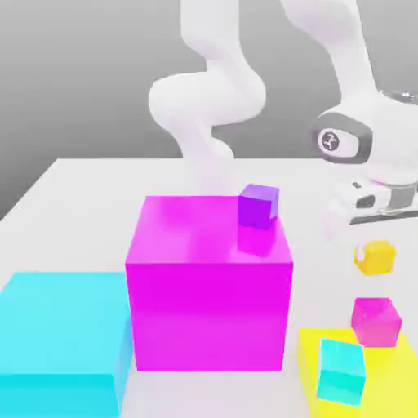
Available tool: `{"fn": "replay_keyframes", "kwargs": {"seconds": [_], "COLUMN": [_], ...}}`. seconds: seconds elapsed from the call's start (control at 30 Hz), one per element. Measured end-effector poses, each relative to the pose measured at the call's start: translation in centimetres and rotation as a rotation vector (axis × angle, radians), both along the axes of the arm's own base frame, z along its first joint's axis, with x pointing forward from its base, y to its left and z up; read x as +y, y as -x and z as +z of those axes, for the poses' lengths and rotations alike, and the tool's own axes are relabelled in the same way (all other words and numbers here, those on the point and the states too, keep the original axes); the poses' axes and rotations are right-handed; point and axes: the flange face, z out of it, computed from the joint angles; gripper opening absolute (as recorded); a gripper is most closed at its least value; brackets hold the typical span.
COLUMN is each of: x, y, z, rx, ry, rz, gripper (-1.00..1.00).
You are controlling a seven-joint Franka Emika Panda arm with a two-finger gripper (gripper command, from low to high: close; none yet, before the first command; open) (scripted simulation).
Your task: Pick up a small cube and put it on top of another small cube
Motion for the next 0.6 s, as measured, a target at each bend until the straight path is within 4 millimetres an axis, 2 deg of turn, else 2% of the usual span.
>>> {"fn": "replay_keyframes", "kwargs": {"seconds": [0.13,0.23,0.33,0.4,0.47,0.5,0.6], "x": [-2.4,-5.7,-10.1,-11.1,-11.1,-11.1,-11.1], "y": [-7.4,-12.8,-17.4,-18.1,-18.2,-18.2,-18.2], "z": [3.0,5.5,7.9,6.7,3.8,2.7,2.7], "rx": [-0.003,-0.005,-0.004,-0.001,0.000,0.000,0.000], "ry": [0.000,0.006,0.016,0.021,0.023,0.023,0.023], "rz": [0.022,0.028,0.012,-0.011,-0.013,-0.013,-0.013], "gripper": [-1.00,-1.00,-1.00,-1.00,-1.00,1.00,1.00]}}
